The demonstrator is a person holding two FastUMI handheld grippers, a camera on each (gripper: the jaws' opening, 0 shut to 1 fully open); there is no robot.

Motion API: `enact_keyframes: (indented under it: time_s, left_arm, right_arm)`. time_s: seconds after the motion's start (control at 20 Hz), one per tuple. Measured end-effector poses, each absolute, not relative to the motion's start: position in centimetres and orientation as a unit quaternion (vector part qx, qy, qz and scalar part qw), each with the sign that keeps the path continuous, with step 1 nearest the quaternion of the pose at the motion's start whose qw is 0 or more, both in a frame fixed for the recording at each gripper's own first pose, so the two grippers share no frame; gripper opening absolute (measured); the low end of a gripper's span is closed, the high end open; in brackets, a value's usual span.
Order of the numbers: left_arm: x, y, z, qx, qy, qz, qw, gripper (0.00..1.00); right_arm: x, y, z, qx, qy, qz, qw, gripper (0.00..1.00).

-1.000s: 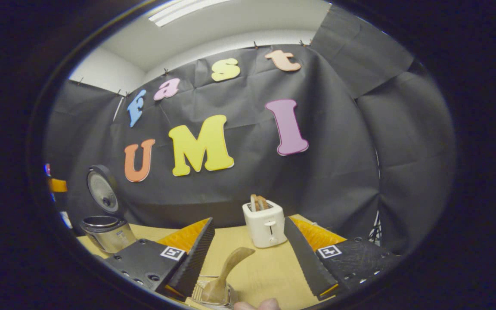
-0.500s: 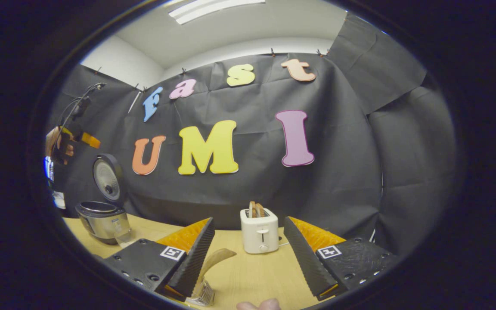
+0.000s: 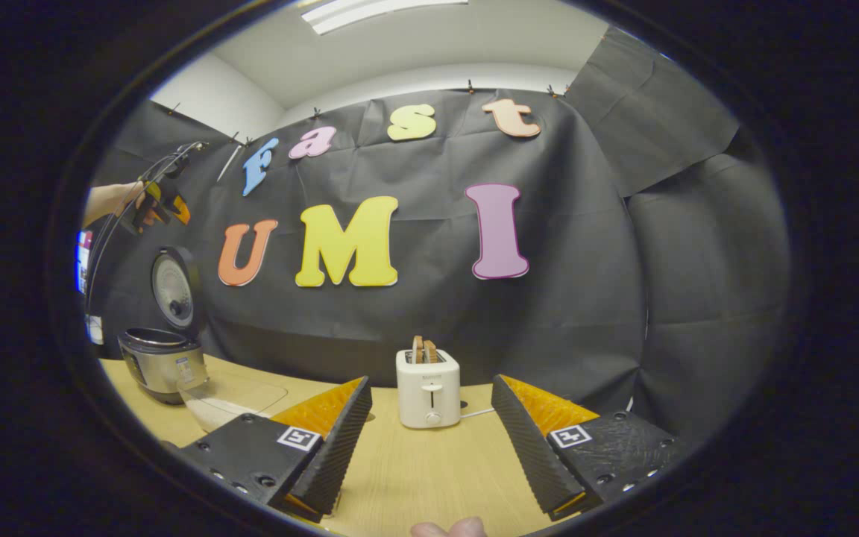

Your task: Close the left gripper, press the button to open the rice cooker; take a wooden spoon from the chopstick holder with the right hand, scoop a spoonful of rice and pour it into the rice cooker, then put the wooden spoon back into the chopstick holder.

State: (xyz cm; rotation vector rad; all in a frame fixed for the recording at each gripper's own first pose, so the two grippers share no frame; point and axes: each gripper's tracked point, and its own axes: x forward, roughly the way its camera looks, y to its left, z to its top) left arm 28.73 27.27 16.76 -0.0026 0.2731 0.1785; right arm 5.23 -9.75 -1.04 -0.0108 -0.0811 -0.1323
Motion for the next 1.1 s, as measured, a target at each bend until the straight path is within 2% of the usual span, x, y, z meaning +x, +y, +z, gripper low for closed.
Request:
enact_keyframes:
  time_s: [0.1, 0.15, 0.2, 0.35, 0.4, 0.6, 0.7, 0.85, 0.95, 1.1]
  left_arm:
    - [31.0, 26.1, 13.0, -0.008, 0.186, 0.06, 0.981, 0.98]
    - [31.2, 26.3, 12.0, -0.008, 0.205, 0.061, 0.977, 0.98]
    - [31.2, 26.3, 11.2, -0.012, 0.219, 0.06, 0.974, 0.96]
    - [30.8, 26.4, 10.7, -0.023, 0.226, 0.06, 0.972, 0.92]
    - [29.6, 26.2, 10.3, -0.024, 0.234, 0.055, 0.97, 0.87]
    - [22.8, 25.4, 7.1, -0.025, 0.268, 0.057, 0.961, 0.83]
    - [19.4, 25.1, 4.5, -0.035, 0.267, 0.054, 0.962, 0.77]
    - [15.6, 24.4, -1.1, -0.073, 0.287, 0.046, 0.954, 0.73]
    - [14.7, 24.4, -3.0, -0.088, 0.278, 0.042, 0.956, 0.68]
    - [13.8, 23.8, -5.7, -0.102, 0.283, 0.045, 0.953, 0.67]
  right_arm:
    - [4.9, -9.7, -1.3, 0.001, -0.043, -0.08, 0.996, 0.95]
    - [5.0, -9.9, -1.2, -0.003, -0.043, -0.086, 0.995, 0.91]
    - [5.0, -10.2, -1.1, -0.006, -0.043, -0.091, 0.995, 0.95]
    - [4.6, -10.3, -0.8, -0.009, -0.043, -0.093, 0.995, 0.95]
    - [4.1, -10.1, -0.7, -0.01, -0.044, -0.091, 0.995, 0.95]
    - [3.2, -8.0, 0.1, -0.006, -0.048, -0.064, 0.997, 0.95]
    - [2.8, -6.6, 0.5, -0.019, -0.054, -0.044, 0.997, 0.95]
    - [2.1, -5.0, 0.9, -0.03, -0.059, -0.023, 0.998, 0.95]
    - [1.6, -4.6, 0.6, -0.031, -0.057, -0.02, 0.998, 0.95]
    - [0.8, -4.5, 0.2, -0.03, -0.052, -0.025, 0.998, 0.96]
